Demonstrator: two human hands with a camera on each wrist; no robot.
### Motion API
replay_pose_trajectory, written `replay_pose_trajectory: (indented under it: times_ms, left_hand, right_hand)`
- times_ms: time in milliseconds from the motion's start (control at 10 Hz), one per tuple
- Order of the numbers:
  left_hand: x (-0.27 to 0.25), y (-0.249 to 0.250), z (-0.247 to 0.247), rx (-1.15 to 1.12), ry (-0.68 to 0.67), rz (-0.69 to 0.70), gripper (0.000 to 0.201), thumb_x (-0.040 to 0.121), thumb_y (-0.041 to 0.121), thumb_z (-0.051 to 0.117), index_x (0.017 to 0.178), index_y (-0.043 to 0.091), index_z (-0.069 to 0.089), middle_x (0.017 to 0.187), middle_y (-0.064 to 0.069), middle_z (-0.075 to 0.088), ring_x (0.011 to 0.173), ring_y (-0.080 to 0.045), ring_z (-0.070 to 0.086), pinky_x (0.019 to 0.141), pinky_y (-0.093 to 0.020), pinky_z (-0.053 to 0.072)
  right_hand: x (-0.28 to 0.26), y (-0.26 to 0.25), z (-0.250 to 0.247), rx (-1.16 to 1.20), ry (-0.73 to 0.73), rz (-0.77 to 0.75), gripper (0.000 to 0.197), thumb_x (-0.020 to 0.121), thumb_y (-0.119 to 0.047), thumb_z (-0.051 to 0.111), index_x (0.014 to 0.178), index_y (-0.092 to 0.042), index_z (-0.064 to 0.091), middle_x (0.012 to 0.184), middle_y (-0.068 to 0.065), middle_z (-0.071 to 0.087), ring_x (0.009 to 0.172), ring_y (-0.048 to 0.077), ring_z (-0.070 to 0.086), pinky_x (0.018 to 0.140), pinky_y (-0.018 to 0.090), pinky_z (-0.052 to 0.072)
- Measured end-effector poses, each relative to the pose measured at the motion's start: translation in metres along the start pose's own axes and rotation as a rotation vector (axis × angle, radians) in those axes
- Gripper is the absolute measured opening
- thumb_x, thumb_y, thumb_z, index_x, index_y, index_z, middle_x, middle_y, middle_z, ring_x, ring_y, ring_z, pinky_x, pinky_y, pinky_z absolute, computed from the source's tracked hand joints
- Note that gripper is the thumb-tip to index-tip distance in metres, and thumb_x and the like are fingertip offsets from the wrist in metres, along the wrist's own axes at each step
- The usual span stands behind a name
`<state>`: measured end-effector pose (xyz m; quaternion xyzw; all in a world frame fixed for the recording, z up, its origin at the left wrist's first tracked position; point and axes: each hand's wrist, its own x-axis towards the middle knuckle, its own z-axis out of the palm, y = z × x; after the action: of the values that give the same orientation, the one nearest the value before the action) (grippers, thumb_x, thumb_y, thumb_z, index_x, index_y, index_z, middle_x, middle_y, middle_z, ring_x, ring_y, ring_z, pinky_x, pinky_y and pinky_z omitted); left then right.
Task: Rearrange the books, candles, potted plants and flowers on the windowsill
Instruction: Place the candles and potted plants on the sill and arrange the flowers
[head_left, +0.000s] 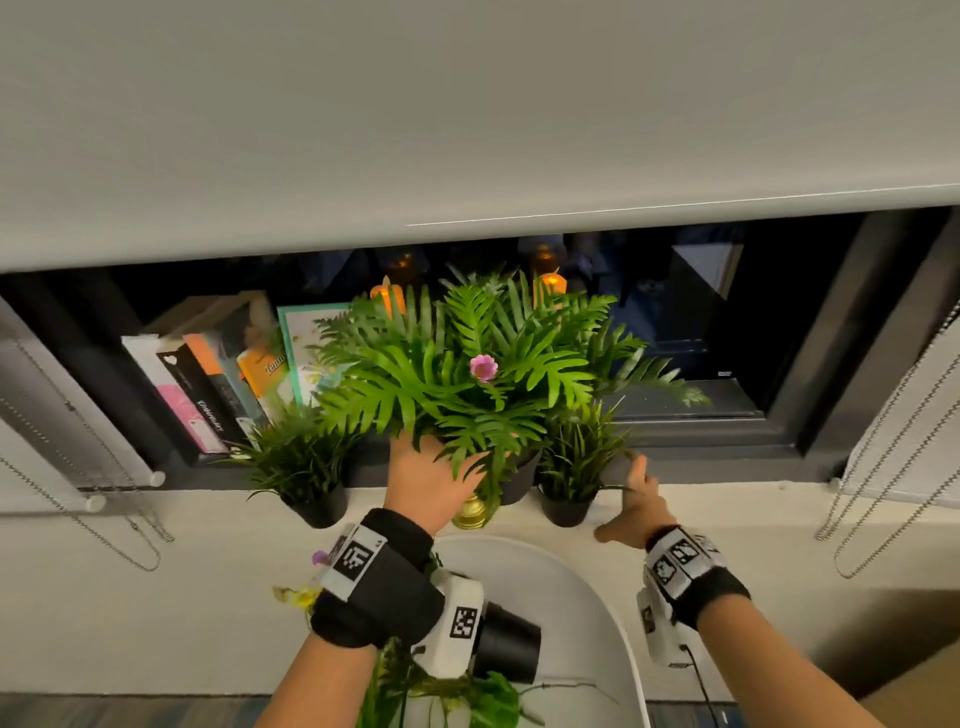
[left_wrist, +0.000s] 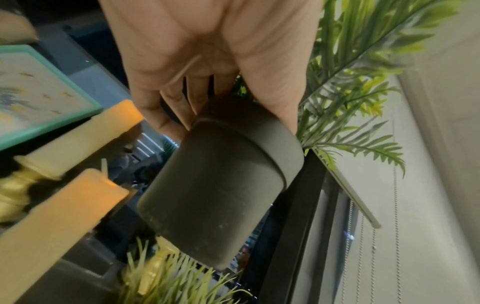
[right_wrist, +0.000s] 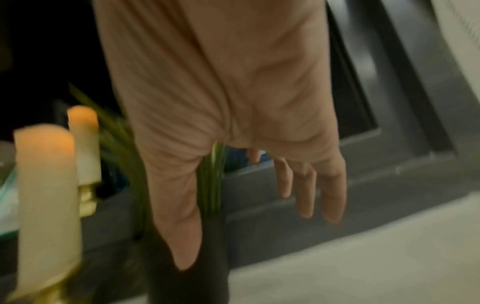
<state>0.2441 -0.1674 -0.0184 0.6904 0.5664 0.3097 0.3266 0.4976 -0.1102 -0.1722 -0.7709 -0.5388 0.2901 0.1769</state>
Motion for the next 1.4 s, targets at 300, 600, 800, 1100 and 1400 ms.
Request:
replay_pose_trajectory:
  times_ms: [300,600,800,1100,1400]
  left_hand:
    - [0.014,0.057,0.049,-0.242,0.001,-0.015,0.065,0.082,0.002,0.065,0.139,-0.001,0.032,0.134,-0.008,0.041,0.127,-0.026,0.042,0.074,-0.004,0.026]
    - [0.049,0.065,0.095,-0.218,0.097,0.238,0.043,0.064,0.041,0.081,0.099,0.019,0.068,0.098,0.008,0.071,0.091,0.001,0.064,0.082,-0.023,0.054]
    - [0.061,0.02,0.105,0.202,0.024,0.29,0.045,0.078,0.044,0.068,0.118,0.028,0.054,0.124,0.006,0.048,0.114,-0.015,0.043,0.097,-0.034,0.039]
    - [0.069,-0.023,0.13,0.46,-0.113,0.245,0.046,0.083,0.039,0.062,0.126,0.031,0.049,0.138,0.008,0.035,0.125,-0.015,0.034,0.104,-0.033,0.027]
    - [0.083,-0.034,0.122,0.387,-0.074,0.285,0.034,0.085,0.032,0.063,0.118,0.029,0.054,0.131,0.009,0.039,0.121,-0.011,0.039,0.1,-0.025,0.028]
  right_hand:
    - [-0.101,-0.035,-0.141,0.13,-0.025,-0.48,0.084,0.058,-0.037,0.088,0.128,-0.031,0.044,0.126,-0.017,0.048,0.115,-0.004,0.045,0.101,0.019,0.036]
    - [-0.088,-0.055,-0.131,0.357,0.087,-0.643,0.053,0.063,-0.031,0.084,0.112,-0.03,0.064,0.11,-0.018,0.068,0.107,-0.002,0.061,0.094,0.027,0.051]
    - [-0.02,-0.027,-0.147,0.524,0.426,-0.373,0.07,0.045,-0.052,0.085,0.105,-0.02,0.067,0.105,-0.006,0.071,0.102,0.01,0.066,0.098,0.038,0.051]
    - [0.054,-0.02,-0.128,0.434,0.409,-0.092,0.052,0.063,-0.027,0.087,0.106,-0.008,0.066,0.109,0.007,0.068,0.105,0.02,0.062,0.086,0.023,0.045]
    - [0.09,-0.026,-0.101,0.369,0.475,-0.057,0.074,0.061,-0.036,0.087,0.119,-0.005,0.052,0.12,0.014,0.06,0.113,0.03,0.057,0.098,0.035,0.048]
